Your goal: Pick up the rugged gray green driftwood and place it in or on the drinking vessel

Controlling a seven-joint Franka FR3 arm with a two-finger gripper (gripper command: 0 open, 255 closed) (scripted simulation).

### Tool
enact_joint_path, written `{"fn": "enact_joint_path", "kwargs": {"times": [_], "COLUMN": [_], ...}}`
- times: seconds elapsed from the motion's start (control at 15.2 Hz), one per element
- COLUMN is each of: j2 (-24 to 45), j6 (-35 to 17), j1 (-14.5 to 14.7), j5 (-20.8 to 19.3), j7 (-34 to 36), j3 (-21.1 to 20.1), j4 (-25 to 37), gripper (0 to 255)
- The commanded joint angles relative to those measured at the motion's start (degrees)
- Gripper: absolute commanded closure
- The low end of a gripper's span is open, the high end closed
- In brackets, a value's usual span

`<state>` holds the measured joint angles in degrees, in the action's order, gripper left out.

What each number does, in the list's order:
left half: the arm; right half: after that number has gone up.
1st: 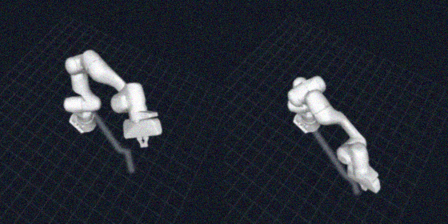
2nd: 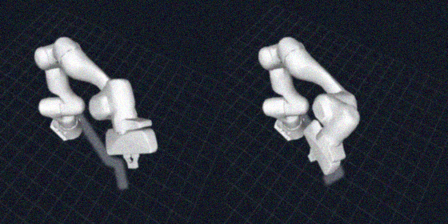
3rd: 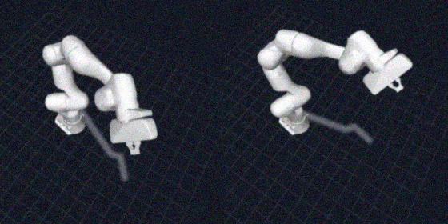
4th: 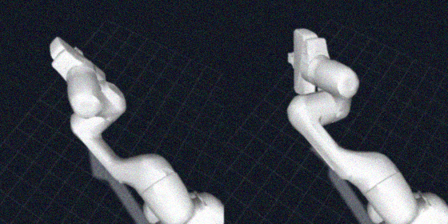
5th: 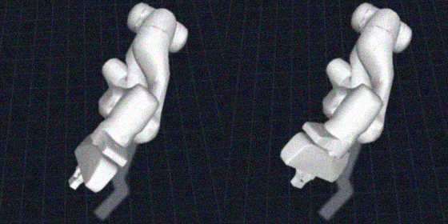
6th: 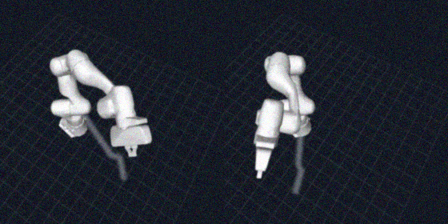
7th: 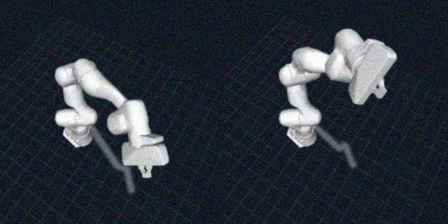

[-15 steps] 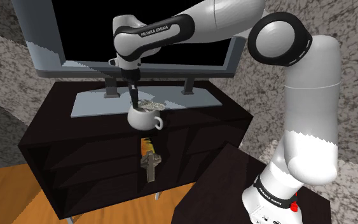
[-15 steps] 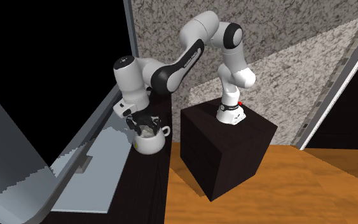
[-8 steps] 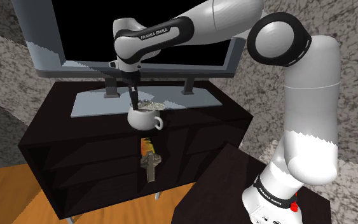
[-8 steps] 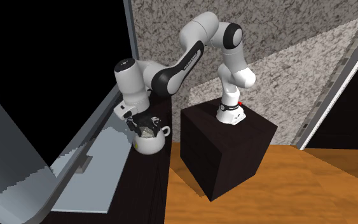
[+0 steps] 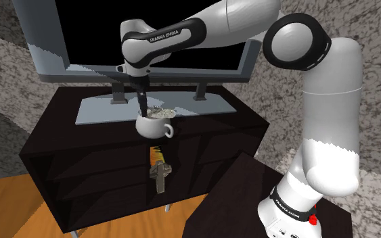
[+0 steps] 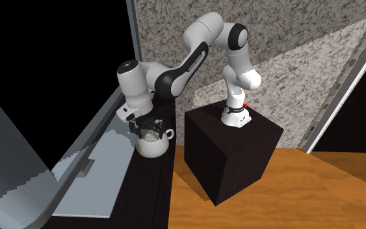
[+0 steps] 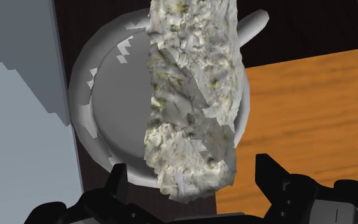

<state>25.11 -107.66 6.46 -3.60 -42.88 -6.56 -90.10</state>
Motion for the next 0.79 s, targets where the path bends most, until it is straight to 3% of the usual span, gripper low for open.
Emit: {"fn": "enact_joint_path", "kwargs": {"times": [0.0, 0.2, 0.73], "j2": [-0.2, -0.3, -0.3], "j6": [1.8, 7.1, 7.1], "j1": [0.0, 0.2, 0.2], "j5": [0.1, 0.1, 0.1], "j7": [-0.1, -0.2, -0.2], "j3": [0.0, -0.1, -0.1], "j4": [1.6, 6.8, 6.8], "gripper": [0, 0, 0]}}
